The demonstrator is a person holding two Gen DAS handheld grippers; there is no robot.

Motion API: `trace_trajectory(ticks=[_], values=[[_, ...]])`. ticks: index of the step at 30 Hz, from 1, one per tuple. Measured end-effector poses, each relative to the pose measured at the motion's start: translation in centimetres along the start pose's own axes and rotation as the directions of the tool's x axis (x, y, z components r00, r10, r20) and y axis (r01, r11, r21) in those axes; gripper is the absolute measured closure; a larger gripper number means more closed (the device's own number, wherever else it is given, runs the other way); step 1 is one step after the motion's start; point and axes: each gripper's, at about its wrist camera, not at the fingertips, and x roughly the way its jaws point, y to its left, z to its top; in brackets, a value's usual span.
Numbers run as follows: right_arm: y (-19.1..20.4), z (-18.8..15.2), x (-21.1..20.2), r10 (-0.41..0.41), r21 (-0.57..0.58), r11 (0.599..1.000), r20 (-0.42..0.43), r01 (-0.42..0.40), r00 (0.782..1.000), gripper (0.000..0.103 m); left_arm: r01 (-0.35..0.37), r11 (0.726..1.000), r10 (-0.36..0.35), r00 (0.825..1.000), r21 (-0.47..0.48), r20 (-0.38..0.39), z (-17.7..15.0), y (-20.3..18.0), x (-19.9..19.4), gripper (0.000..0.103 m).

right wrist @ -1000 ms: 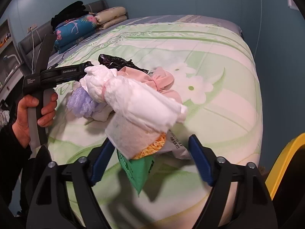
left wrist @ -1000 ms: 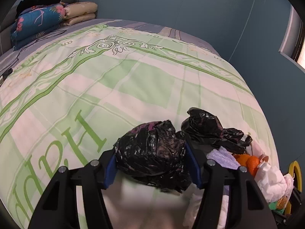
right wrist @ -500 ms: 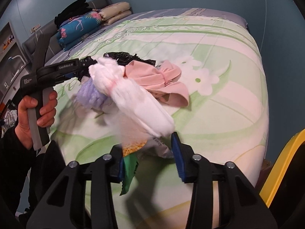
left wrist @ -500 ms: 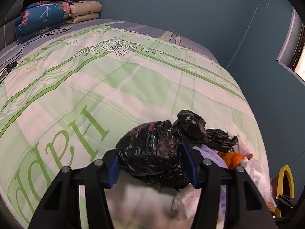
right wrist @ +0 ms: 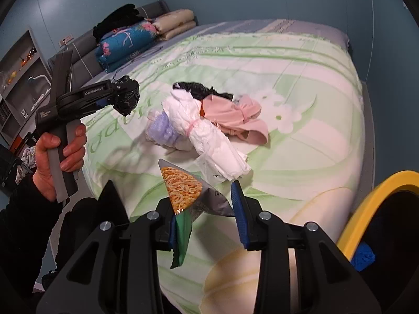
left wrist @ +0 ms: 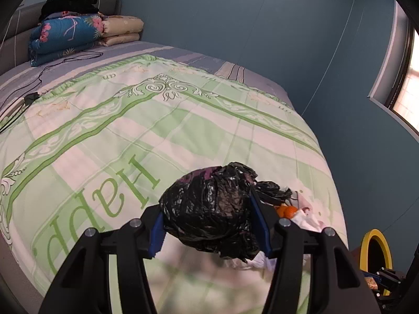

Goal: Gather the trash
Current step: 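Lift the black bag and chip bag and carry both over the yellow bin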

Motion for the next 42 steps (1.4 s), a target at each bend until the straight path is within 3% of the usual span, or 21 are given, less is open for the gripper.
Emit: trace_trajectory(ticks=[11,23,30,42], values=[[0.0,0.3,-5.7,0.008,-0.014,1.0,0.1,-0.006,0.995,0.07,0.014,1.0,-0.015,0.997,0.017,0.08,-1.2,-2.6,-6.0,0.051],[-1.4,0.3,-10.8,0.0,-0.006,1.0,0.206,0.001,0.979,0.07,0.115,0.988,-0.129,0.982,0.103,0.136,-3.3,-9.1,-11.6,0.051],[-3.5,0.2,-13.7,-0.05,0.033,0.999,0.276,0.043,0.96,0.07,0.171,0.971,-0.198,0.967,0.169,0.158,-4.3,-13.2,-14.1,0.051],[-8.0,-0.3,-17.7,-0.148,0.117,0.987,0.364,0.112,0.92,0.07,0.245,0.931,-0.286,0.95,0.273,0.124,-5.4,-19.3,-15.3,0.051]])
